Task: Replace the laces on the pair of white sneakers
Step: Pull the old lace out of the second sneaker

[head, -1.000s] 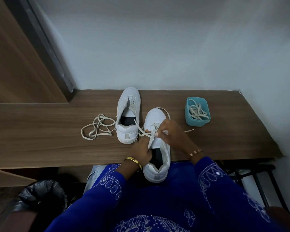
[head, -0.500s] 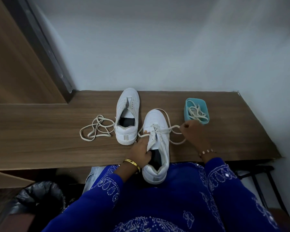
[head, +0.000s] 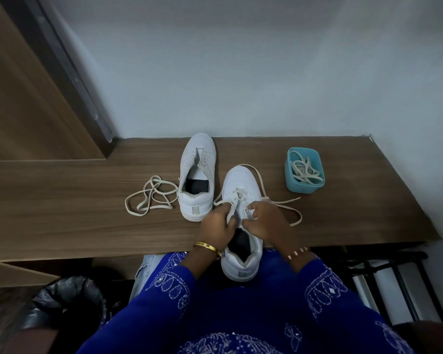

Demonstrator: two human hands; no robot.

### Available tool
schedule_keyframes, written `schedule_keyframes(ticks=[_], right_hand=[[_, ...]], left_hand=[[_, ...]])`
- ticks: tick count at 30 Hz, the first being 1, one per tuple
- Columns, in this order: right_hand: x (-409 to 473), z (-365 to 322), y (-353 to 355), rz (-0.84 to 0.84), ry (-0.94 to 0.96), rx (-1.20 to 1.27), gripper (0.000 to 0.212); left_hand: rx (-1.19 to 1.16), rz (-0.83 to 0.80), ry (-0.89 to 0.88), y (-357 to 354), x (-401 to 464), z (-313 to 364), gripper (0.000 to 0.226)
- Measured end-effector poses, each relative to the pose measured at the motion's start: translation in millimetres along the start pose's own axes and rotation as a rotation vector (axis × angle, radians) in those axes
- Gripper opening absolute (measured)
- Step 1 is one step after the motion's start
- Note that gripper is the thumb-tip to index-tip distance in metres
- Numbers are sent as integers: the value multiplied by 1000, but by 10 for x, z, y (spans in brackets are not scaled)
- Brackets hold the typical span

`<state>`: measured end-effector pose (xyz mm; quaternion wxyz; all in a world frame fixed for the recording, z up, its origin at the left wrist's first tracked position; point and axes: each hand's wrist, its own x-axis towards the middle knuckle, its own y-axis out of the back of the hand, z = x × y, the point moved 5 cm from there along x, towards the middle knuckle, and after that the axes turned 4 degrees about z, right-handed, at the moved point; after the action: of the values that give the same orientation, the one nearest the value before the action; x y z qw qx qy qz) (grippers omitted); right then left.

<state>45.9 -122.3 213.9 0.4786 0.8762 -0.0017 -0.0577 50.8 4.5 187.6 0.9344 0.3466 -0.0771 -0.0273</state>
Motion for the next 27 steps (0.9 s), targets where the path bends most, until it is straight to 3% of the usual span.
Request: schedule_keyframes(ticks=[4, 7, 10, 12, 15, 17, 19, 23, 27], right_hand=[[-19, -11, 1, 83, 53, -43, 19], [12, 173, 141, 111, -111, 194, 17], [-71, 340, 151, 23, -373, 592, 26], [-85, 362, 124, -32, -435, 698, 30], [-57, 301, 130, -155, -409, 717, 35], [-23, 283, 171, -217, -380, 723, 25], [55, 282, 260, -138, -333, 656, 14], [303, 212, 408, 161, -125, 354, 15], [421, 58, 277, 130, 39, 209, 16]], left_hand=[[-65, 6, -5, 21, -14, -2, 56], [-144, 19, 27, 52, -18, -53, 53], [-230, 45, 75, 85, -37, -78, 49], [-253, 39, 79, 89, -49, -65, 48], [-158, 23, 26, 131, -33, -49, 48], [-56, 57, -31, 206, -12, -35, 49], [-13, 117, -71, 293, 18, 21, 40], [48, 183, -180, 387, 154, 275, 38], [112, 32, -118, 245, 436, 368, 28]])
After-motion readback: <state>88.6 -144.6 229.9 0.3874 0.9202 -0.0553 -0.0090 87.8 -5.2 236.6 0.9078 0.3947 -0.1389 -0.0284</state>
